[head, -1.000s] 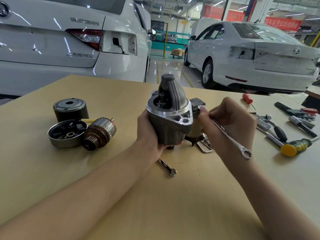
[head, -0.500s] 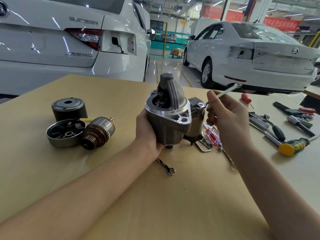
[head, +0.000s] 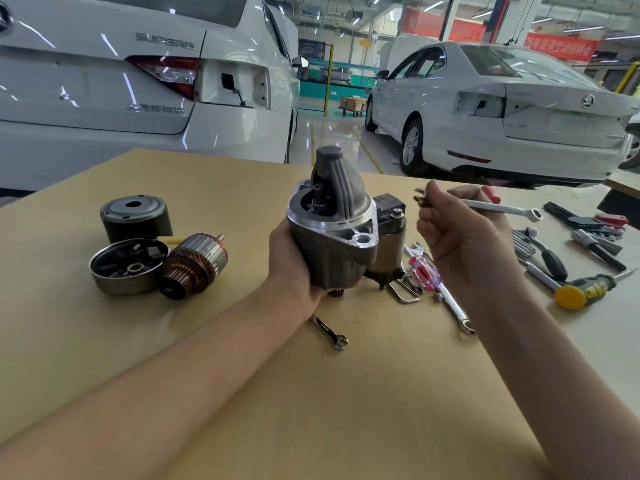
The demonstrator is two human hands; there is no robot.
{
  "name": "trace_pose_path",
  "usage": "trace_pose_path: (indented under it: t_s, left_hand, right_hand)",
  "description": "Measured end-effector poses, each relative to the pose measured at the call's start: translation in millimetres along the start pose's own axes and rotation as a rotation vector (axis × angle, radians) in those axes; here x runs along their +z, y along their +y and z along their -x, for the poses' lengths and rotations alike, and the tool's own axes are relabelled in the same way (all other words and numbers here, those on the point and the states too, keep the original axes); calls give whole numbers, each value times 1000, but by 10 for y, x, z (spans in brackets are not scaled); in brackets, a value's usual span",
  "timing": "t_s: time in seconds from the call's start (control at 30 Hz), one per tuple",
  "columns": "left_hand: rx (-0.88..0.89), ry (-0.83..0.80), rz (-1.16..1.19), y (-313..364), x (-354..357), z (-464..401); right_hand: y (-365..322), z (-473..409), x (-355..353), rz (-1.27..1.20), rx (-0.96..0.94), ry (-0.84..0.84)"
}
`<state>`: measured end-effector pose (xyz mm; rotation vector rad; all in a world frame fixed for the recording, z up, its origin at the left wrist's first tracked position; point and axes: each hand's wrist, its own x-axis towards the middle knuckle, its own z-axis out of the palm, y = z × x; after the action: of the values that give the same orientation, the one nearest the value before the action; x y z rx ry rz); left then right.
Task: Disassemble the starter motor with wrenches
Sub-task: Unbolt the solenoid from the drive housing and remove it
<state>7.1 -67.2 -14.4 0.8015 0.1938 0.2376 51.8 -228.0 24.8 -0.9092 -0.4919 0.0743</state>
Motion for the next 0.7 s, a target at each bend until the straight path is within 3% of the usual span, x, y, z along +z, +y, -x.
trace_pose_path:
  t_s: [0.2,0.3,0.5,0.7]
  left_hand:
    - [5,-14,-12,5,3,4]
    - [3,-14,-5,4,7,4]
    - [2,-17,-3,7,11,12]
    - [6,-6,2,10,18,29]
  right_hand:
    - [87,107,-3,681,-466,65]
    - [168,134,13,934,-595,57]
    - [194,152,20,1023,-662,24]
    - [194,161,57,924,-501,88]
